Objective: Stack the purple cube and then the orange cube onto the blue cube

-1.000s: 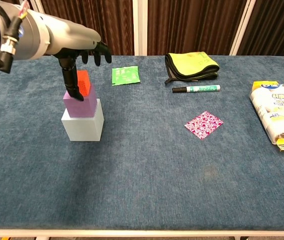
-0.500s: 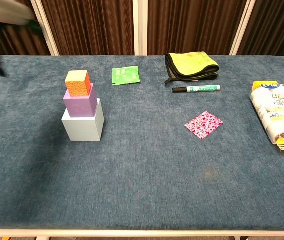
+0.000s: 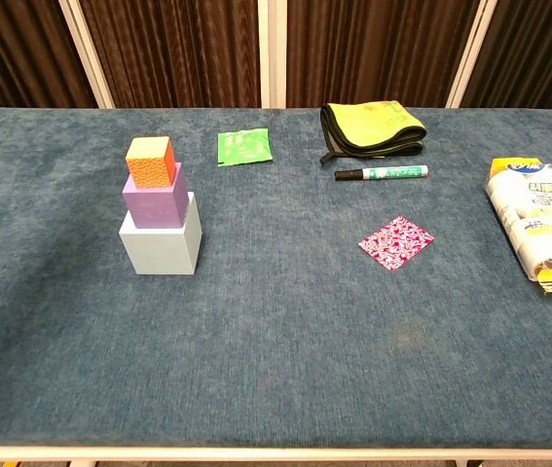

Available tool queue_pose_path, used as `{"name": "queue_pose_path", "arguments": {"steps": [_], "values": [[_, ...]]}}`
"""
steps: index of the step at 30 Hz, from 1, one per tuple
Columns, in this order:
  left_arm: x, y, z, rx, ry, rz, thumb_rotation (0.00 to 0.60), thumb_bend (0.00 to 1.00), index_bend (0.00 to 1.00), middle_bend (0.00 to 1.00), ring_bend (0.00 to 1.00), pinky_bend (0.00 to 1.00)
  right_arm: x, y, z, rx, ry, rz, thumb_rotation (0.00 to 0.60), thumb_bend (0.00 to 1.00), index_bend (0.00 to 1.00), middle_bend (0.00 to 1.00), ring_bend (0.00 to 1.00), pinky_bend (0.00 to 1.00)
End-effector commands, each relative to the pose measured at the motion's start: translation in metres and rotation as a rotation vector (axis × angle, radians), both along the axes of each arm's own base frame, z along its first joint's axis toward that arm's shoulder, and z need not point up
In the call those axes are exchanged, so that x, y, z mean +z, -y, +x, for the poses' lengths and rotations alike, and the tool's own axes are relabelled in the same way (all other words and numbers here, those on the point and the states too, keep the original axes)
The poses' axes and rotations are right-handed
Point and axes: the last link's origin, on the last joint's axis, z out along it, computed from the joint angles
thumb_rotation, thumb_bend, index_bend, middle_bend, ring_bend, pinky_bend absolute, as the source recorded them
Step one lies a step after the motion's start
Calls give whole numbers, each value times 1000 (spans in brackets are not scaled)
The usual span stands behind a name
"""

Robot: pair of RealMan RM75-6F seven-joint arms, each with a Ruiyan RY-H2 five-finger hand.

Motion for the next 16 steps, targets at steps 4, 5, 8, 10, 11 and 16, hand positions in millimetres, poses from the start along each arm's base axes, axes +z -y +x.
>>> {"name": "queue_pose_path", "arguments": {"steps": [4, 5, 8, 10, 11, 16], "values": [[-4, 51, -76, -101, 9, -41, 600, 152, 175, 233, 166, 227, -1, -1, 0, 5, 0, 4, 600, 265, 19, 176, 0, 0], [-5, 56, -81, -92, -14, -46, 600, 149, 179, 234, 166, 227, -1, 0, 1, 6, 0, 4, 600, 265, 19, 176, 0, 0], [-7, 69, -92, -63, -50, -44, 600, 147, 189, 242, 167, 231, 0, -1, 1, 11, 0, 3, 600, 265, 19, 176, 0, 0], [-8, 77, -98, -45, -50, -37, 600, 147, 191, 250, 168, 232, 0, -2, 1, 12, -1, 5, 600, 265, 19, 176, 0, 0], [-9, 80, -100, -39, -48, -34, 600, 147, 193, 253, 168, 232, 0, -2, 1, 13, -1, 5, 600, 265, 19, 176, 0, 0], [-9, 90, -109, -17, -47, -16, 600, 147, 194, 265, 168, 232, -1, -3, 2, 21, -2, 4, 600, 266, 19, 176, 0, 0]]}}
